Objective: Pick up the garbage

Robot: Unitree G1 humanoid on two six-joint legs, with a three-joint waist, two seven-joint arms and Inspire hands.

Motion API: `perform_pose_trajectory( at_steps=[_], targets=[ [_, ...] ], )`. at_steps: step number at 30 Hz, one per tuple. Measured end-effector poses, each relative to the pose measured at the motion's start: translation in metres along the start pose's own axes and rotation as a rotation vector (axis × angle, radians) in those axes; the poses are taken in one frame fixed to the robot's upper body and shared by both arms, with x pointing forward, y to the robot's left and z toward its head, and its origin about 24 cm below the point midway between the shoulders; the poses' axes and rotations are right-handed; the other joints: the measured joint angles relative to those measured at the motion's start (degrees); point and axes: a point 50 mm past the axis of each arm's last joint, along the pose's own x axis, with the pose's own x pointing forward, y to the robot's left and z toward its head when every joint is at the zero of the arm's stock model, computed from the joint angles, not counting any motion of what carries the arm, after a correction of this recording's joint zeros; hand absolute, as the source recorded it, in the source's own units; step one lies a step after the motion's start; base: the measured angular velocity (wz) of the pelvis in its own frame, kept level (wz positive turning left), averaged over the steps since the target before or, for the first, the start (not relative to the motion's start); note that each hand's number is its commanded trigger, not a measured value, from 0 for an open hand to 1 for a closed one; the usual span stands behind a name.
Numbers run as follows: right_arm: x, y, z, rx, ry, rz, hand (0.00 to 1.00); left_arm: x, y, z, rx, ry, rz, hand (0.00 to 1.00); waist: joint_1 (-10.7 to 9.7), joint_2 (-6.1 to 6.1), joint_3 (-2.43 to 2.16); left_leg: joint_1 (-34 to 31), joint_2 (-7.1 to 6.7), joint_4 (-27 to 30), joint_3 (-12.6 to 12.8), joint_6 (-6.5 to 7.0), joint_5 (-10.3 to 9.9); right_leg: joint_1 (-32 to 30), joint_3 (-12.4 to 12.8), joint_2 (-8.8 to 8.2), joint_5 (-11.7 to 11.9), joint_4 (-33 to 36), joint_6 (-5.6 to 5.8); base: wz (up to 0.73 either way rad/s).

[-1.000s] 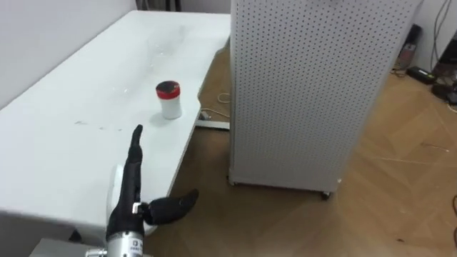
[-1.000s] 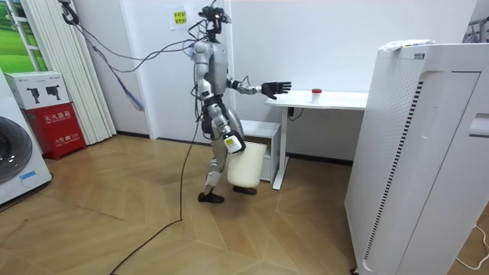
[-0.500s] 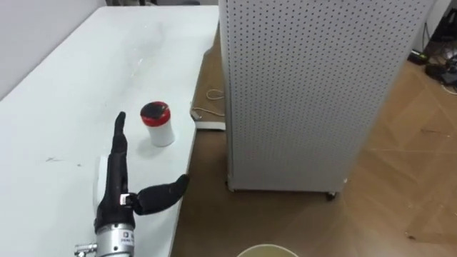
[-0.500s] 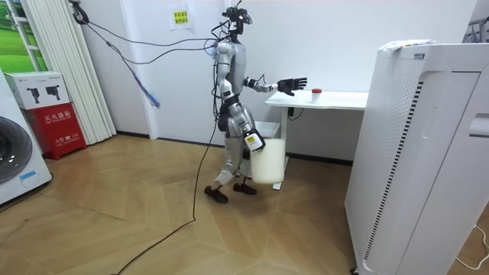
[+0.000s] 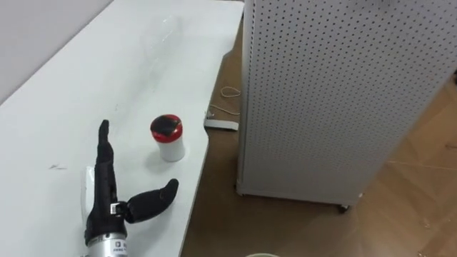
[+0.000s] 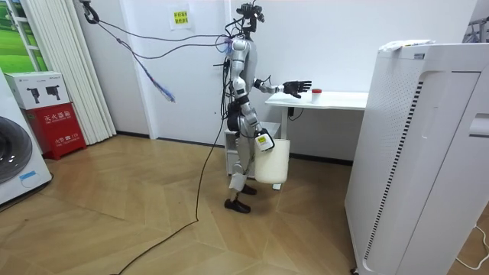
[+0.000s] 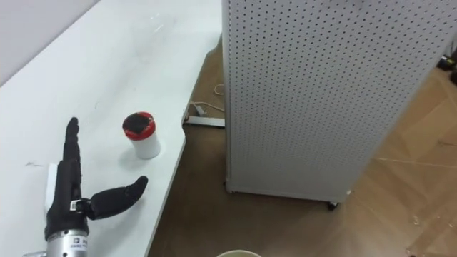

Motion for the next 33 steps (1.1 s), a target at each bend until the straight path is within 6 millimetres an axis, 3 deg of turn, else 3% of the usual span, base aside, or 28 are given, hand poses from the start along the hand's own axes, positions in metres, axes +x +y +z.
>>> perform_pose_trajectory(
  at_steps=[10,18,33],
  targets=[
    [0.001,0.004,0.003,-0.041,-0.01,0.035,1.0,-0.003,-0.001,-0.003,-0.01,0.017,-0.015,0.0,-0.44,-1.04,-0.02,2.91,0.17,-2.32,-0.52,0.0,0.0,3.68,-1.07,0.48,0.47,-3.14,0.13,0.04],
    [0.001,0.006,0.006,-0.06,-0.02,0.046,1.0,-0.012,-0.013,-0.017,-0.037,0.136,-0.068,0.0,-1.6,-1.5,0.03,3.0,0.77,-3.17,0.11,-0.02,-0.03,3.62,-0.69,1.09,1.74,-4.18,0.1,-0.04],
    [0.001,0.01,0.003,-0.102,0.01,0.067,1.0,-0.008,-0.015,-0.024,-0.069,0.187,-0.043,0.0,-2.03,-0.23,-0.23,3.98,1.23,-3.93,1.18,-0.08,0.0,4.17,0.41,1.55,2.36,-4.96,-0.07,-0.05]
  ],
)
